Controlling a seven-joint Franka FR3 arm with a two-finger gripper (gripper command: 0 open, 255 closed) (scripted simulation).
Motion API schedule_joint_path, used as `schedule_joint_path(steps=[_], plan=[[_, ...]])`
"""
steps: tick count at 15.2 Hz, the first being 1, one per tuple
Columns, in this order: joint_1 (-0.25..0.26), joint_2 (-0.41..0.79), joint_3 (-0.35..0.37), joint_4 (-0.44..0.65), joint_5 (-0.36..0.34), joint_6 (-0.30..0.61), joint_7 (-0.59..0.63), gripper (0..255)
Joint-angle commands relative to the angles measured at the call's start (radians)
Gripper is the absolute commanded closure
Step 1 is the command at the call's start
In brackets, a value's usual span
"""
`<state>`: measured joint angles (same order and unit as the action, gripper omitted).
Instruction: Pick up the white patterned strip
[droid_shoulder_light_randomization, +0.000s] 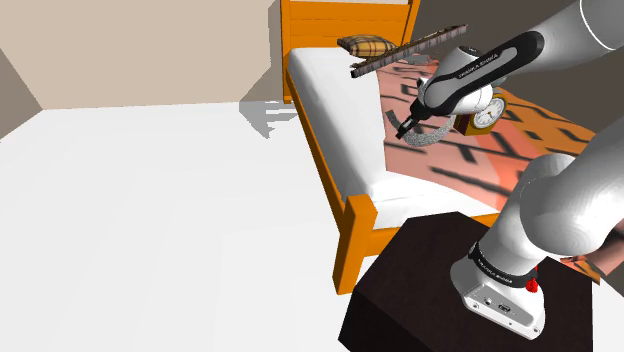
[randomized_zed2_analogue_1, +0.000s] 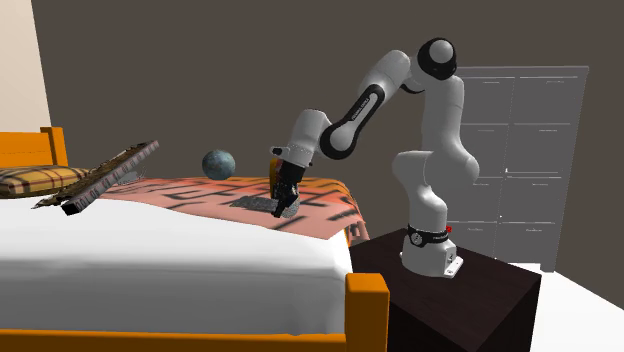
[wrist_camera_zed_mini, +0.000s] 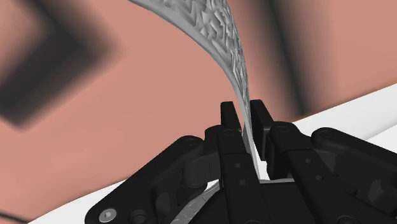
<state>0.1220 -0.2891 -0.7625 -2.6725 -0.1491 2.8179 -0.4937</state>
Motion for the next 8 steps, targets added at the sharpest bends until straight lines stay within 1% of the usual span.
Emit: schedule_joint_path(steps=[1, 5, 8], plan=[[0.000, 0.000, 0.000, 0.000, 0.000, 0.000, 0.000, 255], [0.001, 0.002, -0.001, 0.000, 0.001, 0.001, -0.001, 255], [-0.032, -0.037, 0.034, 0.014, -0.032, -0.051, 0.028, 255]])
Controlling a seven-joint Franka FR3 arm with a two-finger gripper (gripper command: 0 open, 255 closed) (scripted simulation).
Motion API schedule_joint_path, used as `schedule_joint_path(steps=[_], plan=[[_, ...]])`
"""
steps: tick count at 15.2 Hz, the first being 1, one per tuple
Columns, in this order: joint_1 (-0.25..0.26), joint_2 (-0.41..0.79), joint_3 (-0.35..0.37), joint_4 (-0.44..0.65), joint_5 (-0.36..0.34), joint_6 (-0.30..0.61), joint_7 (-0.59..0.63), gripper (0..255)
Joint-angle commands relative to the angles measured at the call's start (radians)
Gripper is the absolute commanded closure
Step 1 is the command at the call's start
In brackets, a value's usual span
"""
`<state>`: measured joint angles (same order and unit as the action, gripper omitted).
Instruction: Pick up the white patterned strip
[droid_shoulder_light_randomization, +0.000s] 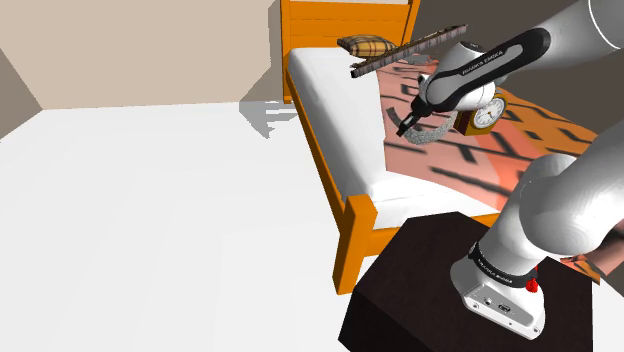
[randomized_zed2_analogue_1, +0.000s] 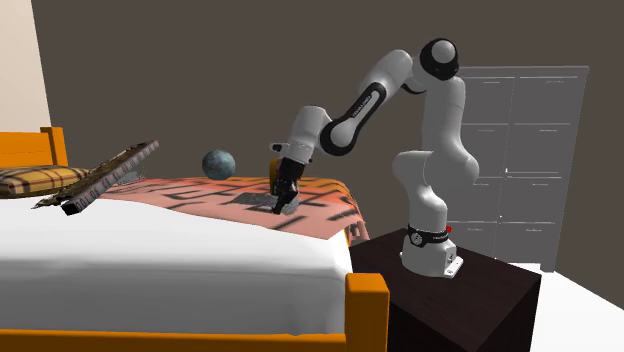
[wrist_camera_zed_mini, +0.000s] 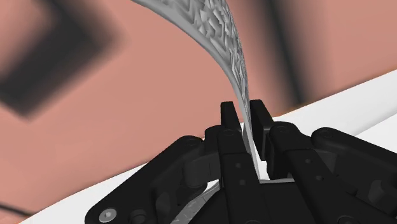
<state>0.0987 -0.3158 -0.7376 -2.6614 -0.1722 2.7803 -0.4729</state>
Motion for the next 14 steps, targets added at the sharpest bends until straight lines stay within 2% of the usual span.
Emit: schedule_joint_path(steps=[1, 12, 14], plan=[[-0.018, -0.023, 0.019, 0.009, -0.017, -0.031, 0.015, 255], [-0.073, -0.136, 0.101, 0.080, -0.065, -0.214, 0.068, 255], [-0.073, -0.138, 0.102, 0.082, -0.065, -0.217, 0.069, 255]])
